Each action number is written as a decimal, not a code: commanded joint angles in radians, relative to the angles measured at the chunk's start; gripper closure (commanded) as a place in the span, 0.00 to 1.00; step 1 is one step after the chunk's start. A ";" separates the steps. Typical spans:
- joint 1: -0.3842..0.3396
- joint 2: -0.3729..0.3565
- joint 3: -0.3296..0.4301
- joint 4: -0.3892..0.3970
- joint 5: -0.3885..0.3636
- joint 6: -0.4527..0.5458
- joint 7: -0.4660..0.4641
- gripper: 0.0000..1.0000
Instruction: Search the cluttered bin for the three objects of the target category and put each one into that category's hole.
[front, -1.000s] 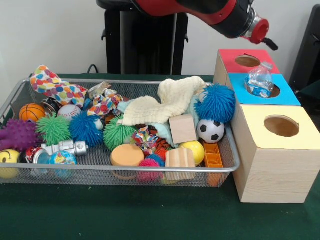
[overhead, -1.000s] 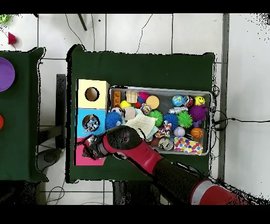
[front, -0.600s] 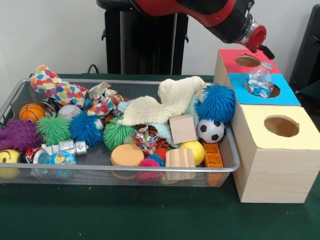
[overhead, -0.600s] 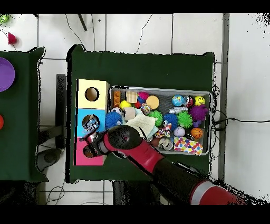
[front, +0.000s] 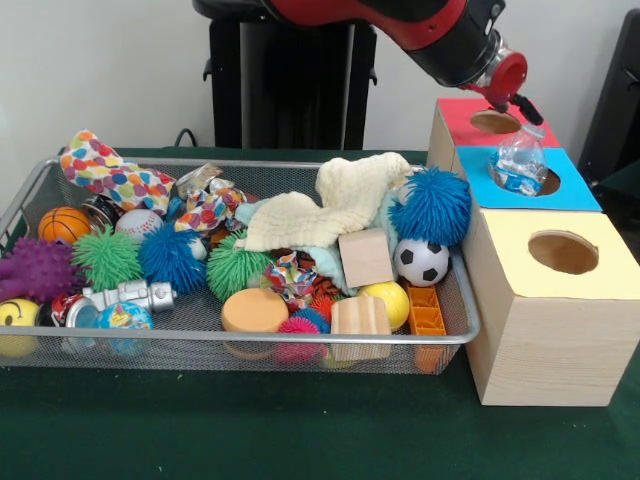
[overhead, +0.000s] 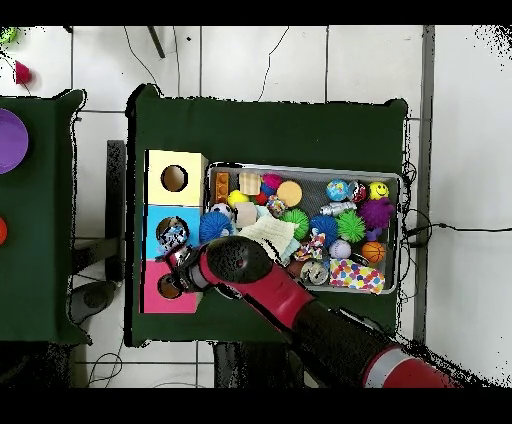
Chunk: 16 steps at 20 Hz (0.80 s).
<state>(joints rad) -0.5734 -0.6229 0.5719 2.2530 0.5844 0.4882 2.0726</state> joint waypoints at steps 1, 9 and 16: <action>0.019 -0.065 -0.076 -0.111 0.020 -0.049 0.175 0.00; 0.067 -0.095 -0.142 -0.120 0.010 -0.041 0.195 0.00; 0.173 -0.131 -0.307 -0.191 -0.043 0.035 0.240 0.00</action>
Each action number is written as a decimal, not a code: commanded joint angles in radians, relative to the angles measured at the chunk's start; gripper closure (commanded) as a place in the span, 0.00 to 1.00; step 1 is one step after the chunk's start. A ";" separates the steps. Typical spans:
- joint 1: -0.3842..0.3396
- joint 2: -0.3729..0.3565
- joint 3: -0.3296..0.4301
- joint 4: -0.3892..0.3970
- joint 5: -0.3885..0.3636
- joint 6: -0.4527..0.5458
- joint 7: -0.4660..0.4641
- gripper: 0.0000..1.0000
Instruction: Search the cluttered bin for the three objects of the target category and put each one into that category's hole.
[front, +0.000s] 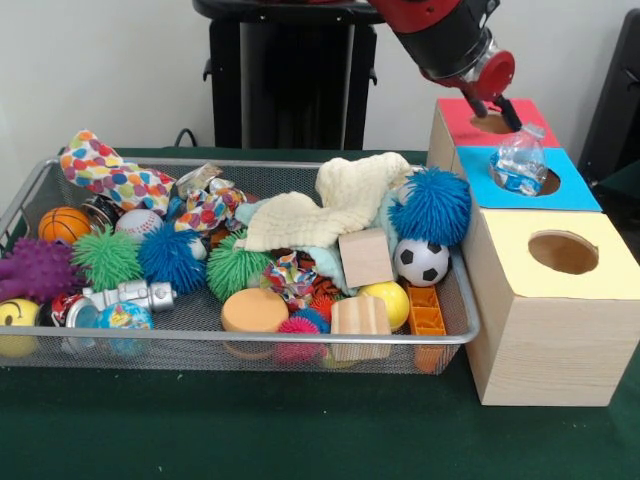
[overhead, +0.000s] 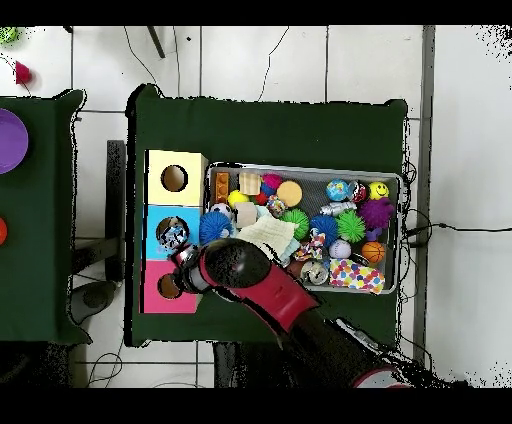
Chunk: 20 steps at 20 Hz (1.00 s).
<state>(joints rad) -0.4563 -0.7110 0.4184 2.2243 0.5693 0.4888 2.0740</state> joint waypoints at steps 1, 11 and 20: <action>0.060 -0.044 -0.160 -0.160 -0.022 0.021 0.236 0.00; 0.148 -0.045 -0.278 -0.200 -0.023 0.009 0.244 0.00; 0.176 -0.042 -0.307 -0.218 0.014 0.009 0.239 0.00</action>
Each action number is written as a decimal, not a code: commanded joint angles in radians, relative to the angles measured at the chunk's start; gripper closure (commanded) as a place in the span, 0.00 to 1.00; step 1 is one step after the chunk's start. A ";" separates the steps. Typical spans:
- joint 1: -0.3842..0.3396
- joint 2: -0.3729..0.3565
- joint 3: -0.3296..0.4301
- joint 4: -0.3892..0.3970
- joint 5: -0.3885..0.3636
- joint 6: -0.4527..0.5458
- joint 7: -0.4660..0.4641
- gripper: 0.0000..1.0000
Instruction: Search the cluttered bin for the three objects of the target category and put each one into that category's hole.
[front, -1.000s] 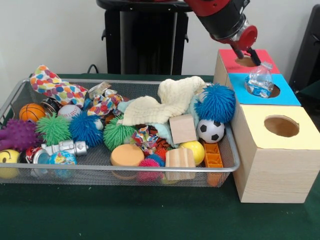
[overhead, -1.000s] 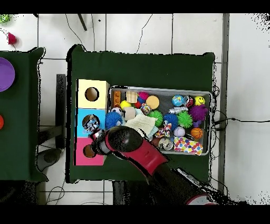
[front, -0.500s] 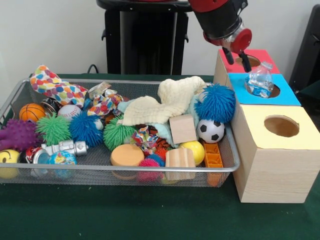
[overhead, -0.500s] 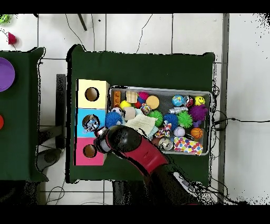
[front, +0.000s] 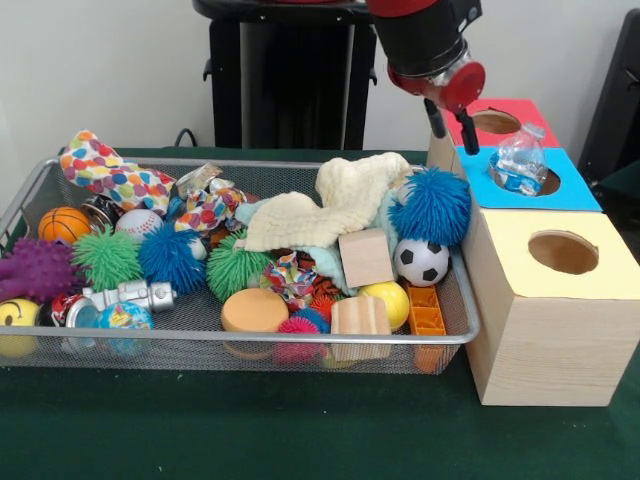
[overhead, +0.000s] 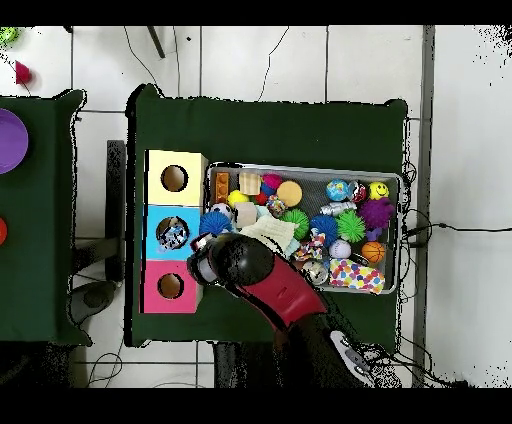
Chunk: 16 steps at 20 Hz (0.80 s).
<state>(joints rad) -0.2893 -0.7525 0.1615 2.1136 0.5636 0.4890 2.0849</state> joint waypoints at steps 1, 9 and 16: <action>0.004 0.003 -0.039 -0.099 0.031 -0.005 0.219 0.00; -0.018 0.043 0.068 -0.048 0.121 -0.111 0.199 0.00; -0.020 0.061 0.135 -0.016 0.192 -0.174 0.200 0.00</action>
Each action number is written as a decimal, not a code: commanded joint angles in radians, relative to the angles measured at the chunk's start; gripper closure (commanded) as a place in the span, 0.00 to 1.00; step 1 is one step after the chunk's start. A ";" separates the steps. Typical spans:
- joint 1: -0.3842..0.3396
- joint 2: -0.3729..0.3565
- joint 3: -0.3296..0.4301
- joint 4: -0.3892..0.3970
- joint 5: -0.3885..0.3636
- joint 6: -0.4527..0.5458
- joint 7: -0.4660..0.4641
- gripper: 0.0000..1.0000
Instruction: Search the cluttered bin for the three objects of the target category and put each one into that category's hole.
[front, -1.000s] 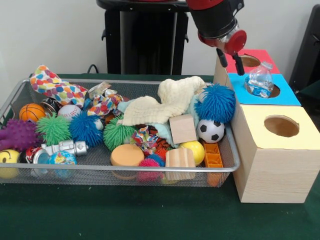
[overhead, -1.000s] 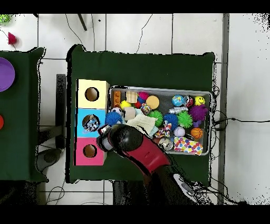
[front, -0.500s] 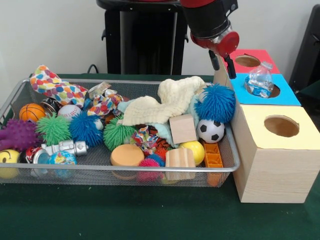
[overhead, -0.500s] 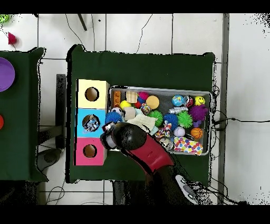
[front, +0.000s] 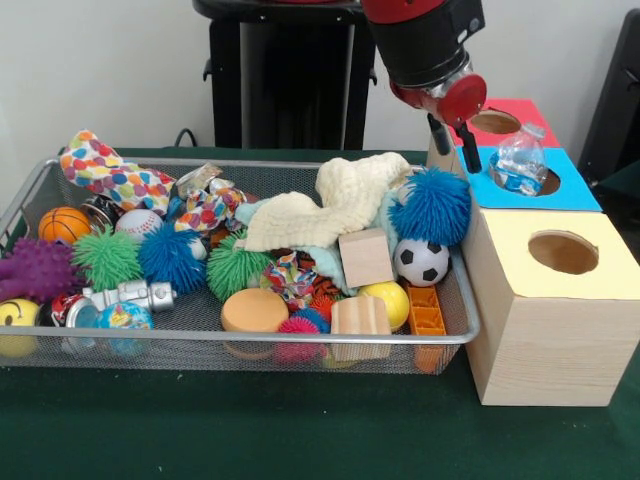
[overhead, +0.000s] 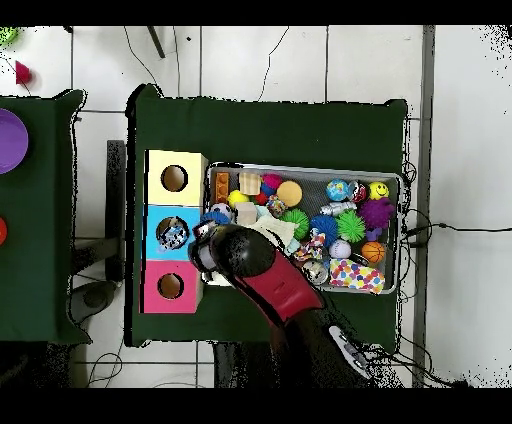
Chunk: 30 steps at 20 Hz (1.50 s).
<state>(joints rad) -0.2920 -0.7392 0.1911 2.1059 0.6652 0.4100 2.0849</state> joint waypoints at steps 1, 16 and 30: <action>-0.021 0.049 0.114 -0.004 0.096 -0.101 0.196 0.00; 0.022 0.031 0.109 0.026 0.109 -0.069 0.222 0.00; 0.082 -0.054 0.003 0.018 0.081 0.053 0.292 0.00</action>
<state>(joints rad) -0.2334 -0.7604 0.2250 2.1351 0.7275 0.3577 2.0903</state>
